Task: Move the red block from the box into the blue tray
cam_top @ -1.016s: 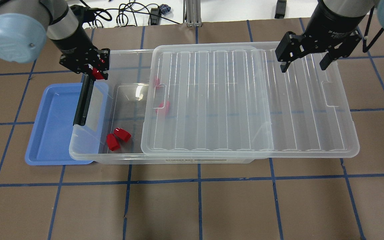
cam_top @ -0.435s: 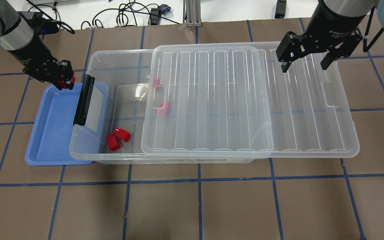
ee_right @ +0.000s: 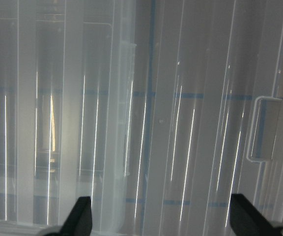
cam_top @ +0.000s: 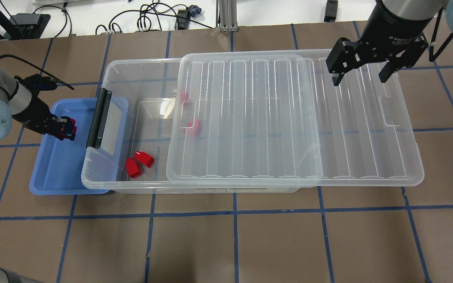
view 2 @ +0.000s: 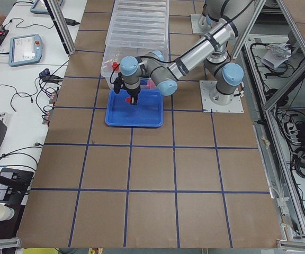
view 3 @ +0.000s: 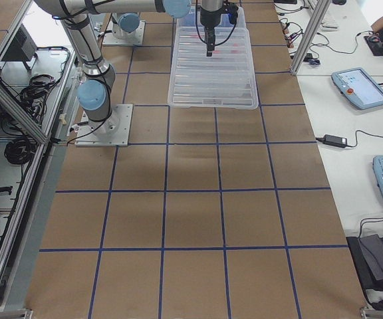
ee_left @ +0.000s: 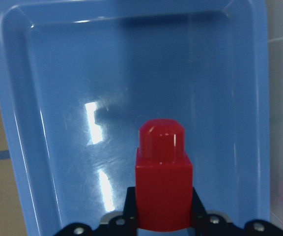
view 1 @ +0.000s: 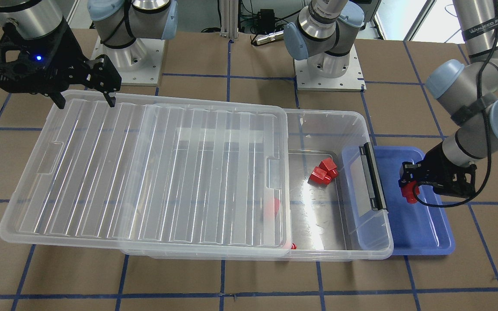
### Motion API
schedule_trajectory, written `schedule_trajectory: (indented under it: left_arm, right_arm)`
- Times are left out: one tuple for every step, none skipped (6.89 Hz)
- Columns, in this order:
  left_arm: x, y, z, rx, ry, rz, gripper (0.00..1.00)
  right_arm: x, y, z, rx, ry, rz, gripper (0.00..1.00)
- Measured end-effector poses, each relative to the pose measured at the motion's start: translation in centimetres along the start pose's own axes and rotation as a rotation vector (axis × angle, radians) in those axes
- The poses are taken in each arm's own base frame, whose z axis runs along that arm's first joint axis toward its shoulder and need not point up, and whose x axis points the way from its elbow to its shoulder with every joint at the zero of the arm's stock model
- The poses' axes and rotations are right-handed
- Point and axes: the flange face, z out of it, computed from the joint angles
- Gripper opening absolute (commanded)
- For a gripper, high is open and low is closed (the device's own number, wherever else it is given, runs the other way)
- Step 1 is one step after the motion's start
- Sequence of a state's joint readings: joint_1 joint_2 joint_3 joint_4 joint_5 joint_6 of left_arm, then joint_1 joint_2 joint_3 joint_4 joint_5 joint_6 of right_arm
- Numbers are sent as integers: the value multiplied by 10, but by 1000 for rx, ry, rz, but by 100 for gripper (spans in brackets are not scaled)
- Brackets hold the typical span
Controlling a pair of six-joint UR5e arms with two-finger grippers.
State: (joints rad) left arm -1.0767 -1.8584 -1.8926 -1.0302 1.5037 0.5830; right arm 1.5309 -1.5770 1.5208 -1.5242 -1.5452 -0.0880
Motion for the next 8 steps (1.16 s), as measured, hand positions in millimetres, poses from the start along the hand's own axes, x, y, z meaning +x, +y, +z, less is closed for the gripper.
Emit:
schedule_trajectory:
  left_arm:
    - [-2,1,13,3,-3,-2,97]
    - [-4,0,12,11,-10,-11,100]
    - [-4,-3,-2,16,-21,-29,100]
    - [-1,-8,-33,4,-25,-57,100]
    - [11,-16,-79,-18,-19,-90,100]
    - [40,-26,-132,-36,-18,-125,100]
    - [91,-35,-177,-42,-32,-157,100]
    - [149,-38,-205,-29,-54,-175,100]
  right_arm:
    - [1,-1,0,1,0,-1,100]
    - [4,-3,0,0,0,1,100]
    - [15,-6,1,-5,0,12,100]
    - [38,-9,1,-8,-1,36,100]
    - [72,-11,2,-14,-2,71,100]
    - [116,-10,4,-18,-3,105,100]
    - [159,-7,6,-20,-4,114,100]
    - [195,-4,14,-8,4,100,100]
